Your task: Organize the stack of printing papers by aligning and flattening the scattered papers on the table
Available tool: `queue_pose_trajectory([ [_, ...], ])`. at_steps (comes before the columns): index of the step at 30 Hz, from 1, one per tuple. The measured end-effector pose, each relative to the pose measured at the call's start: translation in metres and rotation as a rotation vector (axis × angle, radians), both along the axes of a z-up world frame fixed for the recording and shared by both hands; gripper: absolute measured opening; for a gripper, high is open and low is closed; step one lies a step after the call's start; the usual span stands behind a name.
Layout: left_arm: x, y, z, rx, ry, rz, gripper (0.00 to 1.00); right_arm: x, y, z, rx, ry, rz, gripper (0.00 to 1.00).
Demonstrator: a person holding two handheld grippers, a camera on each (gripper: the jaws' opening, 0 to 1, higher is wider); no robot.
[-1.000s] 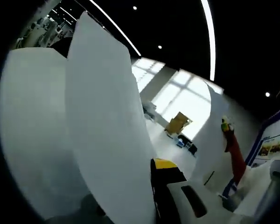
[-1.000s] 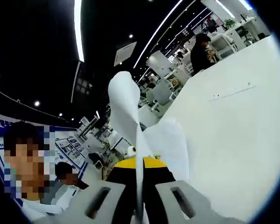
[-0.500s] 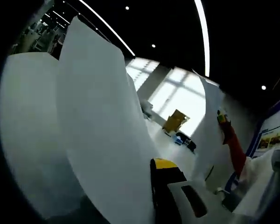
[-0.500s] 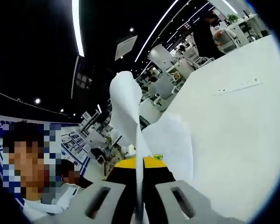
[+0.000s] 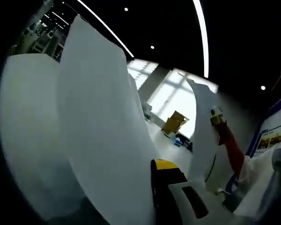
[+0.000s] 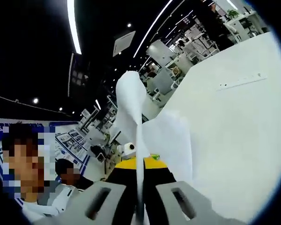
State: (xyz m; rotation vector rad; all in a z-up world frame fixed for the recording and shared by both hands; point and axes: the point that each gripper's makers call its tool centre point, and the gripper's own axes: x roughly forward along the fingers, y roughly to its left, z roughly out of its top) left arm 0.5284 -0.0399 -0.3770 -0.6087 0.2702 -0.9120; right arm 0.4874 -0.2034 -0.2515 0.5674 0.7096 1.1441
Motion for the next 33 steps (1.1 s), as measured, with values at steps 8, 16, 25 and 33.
queue_pose_trajectory([
  [8,-0.001,-0.001,0.003,-0.004,-0.017,0.0,0.06,0.01,0.008,-0.012,-0.034,0.006,0.008,0.0],
  [16,-0.001,0.0,0.005,-0.006,-0.028,0.003,0.06,0.019,0.016,-0.028,-0.099,-0.008,0.014,0.0],
  [25,-0.004,-0.001,0.01,-0.015,-0.059,-0.003,0.06,0.024,0.027,-0.052,-0.208,-0.075,0.022,0.0],
  [33,-0.007,-0.001,0.012,-0.023,-0.079,-0.006,0.06,0.031,0.031,-0.063,-0.263,-0.113,0.035,0.0],
])
